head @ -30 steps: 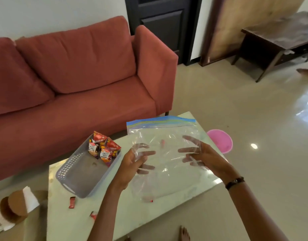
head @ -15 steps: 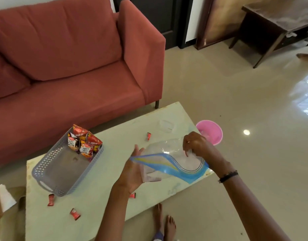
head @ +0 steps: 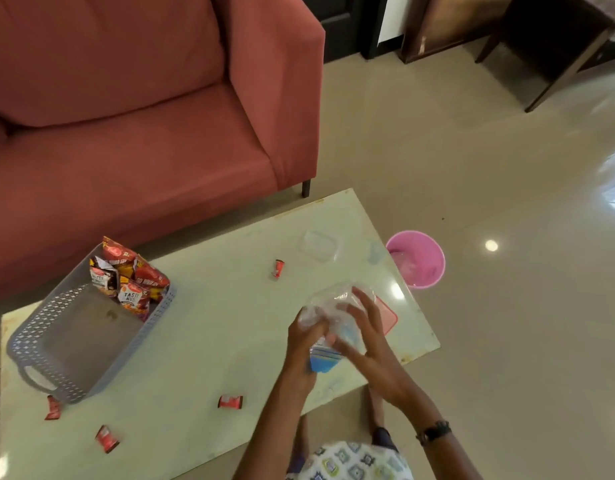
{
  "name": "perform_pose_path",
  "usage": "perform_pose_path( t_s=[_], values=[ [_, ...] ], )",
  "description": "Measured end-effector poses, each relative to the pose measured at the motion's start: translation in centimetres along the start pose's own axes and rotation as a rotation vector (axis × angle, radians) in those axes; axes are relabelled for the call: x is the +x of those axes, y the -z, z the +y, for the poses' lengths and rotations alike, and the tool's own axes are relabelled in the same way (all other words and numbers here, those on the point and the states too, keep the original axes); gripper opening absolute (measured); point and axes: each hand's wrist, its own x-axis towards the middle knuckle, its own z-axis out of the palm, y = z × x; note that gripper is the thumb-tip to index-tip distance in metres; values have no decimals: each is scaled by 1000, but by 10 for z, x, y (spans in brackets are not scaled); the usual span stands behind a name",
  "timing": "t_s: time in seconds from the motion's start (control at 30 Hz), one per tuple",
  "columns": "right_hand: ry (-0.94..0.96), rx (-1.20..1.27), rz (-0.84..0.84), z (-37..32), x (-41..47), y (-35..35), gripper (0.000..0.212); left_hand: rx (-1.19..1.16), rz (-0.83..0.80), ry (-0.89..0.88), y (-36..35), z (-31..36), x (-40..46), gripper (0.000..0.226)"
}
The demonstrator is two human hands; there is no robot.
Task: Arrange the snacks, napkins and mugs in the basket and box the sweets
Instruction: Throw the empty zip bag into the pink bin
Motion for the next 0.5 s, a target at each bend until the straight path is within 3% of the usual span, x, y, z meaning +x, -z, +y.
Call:
perform_pose_path(
  t_s=[0.03,0.1,0.2,0.3,0.37,0.43,0.5],
  values=[
    [-19,1,-54,8,-1,5,63,-30,-15,54,-10,-5,4,16],
    [-52,47,-76,27,0,23,75,-4,-85,117,-29,-21,16,21],
    [-18,-39,-25,62,16,66,73,111,-101,157,-69,-33,42,17],
    [-92,-78,148,104,38,113,66,88,-155,171,-128,-39,76,18],
    [-152,-88,271,131,55,141,49,166,-146,175,-166,-46,100,40],
    [-215,-77,360,163,75,169,47,254,-84,206,-196,-57,121,70],
    [-281,-19,392,191,96,191,44,250,-83,223,-217,-69,142,74]
  ],
)
